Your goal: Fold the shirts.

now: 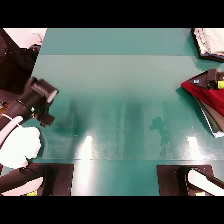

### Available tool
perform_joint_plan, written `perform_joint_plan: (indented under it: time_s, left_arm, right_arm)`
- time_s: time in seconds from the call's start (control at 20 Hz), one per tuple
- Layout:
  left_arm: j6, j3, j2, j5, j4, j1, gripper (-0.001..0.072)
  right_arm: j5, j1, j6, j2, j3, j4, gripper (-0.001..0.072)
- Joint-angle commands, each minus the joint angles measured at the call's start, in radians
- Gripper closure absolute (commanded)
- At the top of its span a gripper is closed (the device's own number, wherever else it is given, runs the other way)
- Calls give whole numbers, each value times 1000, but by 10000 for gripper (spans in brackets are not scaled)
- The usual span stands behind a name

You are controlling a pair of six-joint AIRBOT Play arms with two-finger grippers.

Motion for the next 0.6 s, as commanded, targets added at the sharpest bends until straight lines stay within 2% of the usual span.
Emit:
perform_joint_plan:
  time_s: [0.0, 0.25, 0.3, 0.4, 0.45, 0.55]
  left_arm:
    - [-64, -172, 0, 4, 31, 1, 79]
    - [-84, -267, 0, 7, 30, 0, 81]
    - [-86, -269, 0, 8, 30, 0, 111]
    - [-83, -268, 0, 16, 30, 0, 579]
    - [-83, -267, 0, 22, 30, 0, 679]
    - [-83, -238, 0, 32, 31, 0, 679]
  right_arm:
    - [1, 1, -2, 0, 0, 1, 695]
    - [1, 1, -2, 0, 0, 1, 695]
    - [1, 1, -2, 0, 0, 1, 695]
    - [1, 1, -2, 0, 0, 1, 695]
    - [1, 1, -2, 0, 0, 1, 695]
    - [0, 1, -2, 0, 0, 1, 695]
